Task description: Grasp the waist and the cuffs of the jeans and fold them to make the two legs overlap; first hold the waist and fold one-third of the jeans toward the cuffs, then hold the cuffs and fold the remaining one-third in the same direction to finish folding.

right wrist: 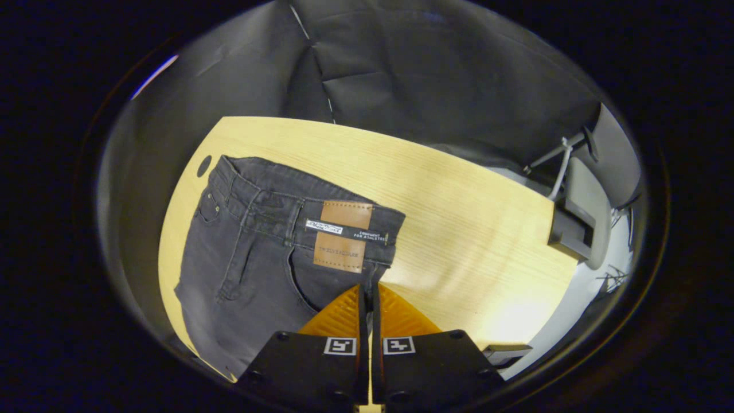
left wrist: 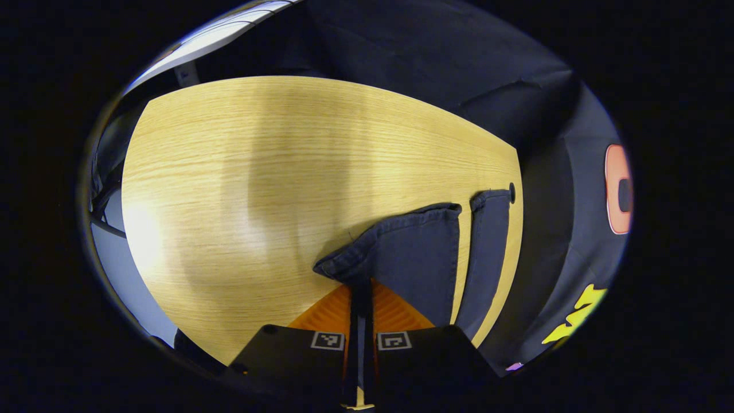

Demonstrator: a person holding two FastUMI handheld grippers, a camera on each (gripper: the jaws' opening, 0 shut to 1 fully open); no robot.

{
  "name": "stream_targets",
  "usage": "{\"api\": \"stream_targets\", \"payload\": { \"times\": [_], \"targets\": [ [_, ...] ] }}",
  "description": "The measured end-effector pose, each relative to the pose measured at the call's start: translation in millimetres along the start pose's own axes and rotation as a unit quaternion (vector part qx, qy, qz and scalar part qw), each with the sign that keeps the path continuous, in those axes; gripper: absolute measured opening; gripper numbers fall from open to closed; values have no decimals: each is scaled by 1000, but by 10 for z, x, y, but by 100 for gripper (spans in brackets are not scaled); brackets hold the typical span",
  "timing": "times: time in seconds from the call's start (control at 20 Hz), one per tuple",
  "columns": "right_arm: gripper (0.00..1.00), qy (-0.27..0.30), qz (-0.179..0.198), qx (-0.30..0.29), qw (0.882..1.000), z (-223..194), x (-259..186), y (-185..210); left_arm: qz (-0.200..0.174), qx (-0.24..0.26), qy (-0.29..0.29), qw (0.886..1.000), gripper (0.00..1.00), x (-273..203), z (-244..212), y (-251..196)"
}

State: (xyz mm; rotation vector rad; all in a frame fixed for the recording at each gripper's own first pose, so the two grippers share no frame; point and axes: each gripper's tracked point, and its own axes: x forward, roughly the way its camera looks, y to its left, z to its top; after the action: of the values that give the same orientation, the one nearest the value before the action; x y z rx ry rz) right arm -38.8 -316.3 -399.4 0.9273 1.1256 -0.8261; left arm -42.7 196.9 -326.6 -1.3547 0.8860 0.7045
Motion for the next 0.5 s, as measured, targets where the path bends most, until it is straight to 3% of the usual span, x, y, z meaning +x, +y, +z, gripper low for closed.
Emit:
{"api": "stream_targets", "payload": {
  "times": [0.3,0.5],
  "targets": [
    [2,-16,66,18,998,87,-285,89,-39,28,13,999,4,-247,-18,-284],
    [0,-29,106,-1,994,186,-634,439,-64,46,17,997,4,-395,11,-522]
  ]
}}
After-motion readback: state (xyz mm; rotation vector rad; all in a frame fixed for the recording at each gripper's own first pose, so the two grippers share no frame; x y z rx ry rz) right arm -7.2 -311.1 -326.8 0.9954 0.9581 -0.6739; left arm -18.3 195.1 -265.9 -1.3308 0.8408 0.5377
